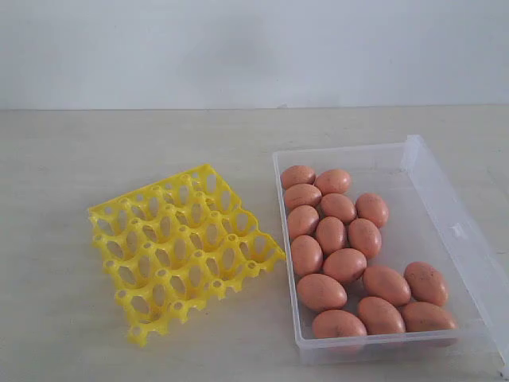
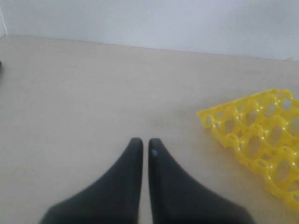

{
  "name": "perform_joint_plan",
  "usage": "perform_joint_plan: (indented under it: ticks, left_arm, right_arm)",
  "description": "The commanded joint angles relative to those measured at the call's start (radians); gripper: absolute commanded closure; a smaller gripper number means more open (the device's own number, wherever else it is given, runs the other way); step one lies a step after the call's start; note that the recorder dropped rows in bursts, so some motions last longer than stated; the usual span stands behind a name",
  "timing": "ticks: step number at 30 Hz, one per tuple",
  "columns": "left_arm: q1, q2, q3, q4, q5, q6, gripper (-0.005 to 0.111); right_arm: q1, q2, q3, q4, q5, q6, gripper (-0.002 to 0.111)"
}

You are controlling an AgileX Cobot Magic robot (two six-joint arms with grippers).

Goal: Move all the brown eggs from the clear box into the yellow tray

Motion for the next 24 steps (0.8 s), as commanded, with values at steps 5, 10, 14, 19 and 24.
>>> perform_joint_plan:
  ticks: [5,10,14,19,24]
  left_arm:
    - [0.003,-0.003,0.003,-0.002,-0.004,0.005,0.103]
    - [0.003,-0.003,0.003,-0.002,-0.004,0.005,0.103]
    - [0.003,-0.003,0.003,-0.002,-0.004,0.005,0.103]
    - [0.003,-0.003,0.003,-0.002,-0.004,0.005,0.103]
    - [0.003,-0.003,0.003,-0.002,-0.004,0.005,0.103]
  right_arm:
    - [0.002,-0.005,-0.001,0.216,-0.347,0.142,0.109]
    - [0.002,0.086,-0.109,0.624,-0.909,-0.240,0.109]
    - [0.002,0.334,-0.354,0.835,-0.915,-0.658,0.109]
    - [0.002,0.741,-0.680,0.518,-0.584,-0.759,0.109]
    - [0.002,1.147,-1.065,0.309,0.177,-0.675,0.109]
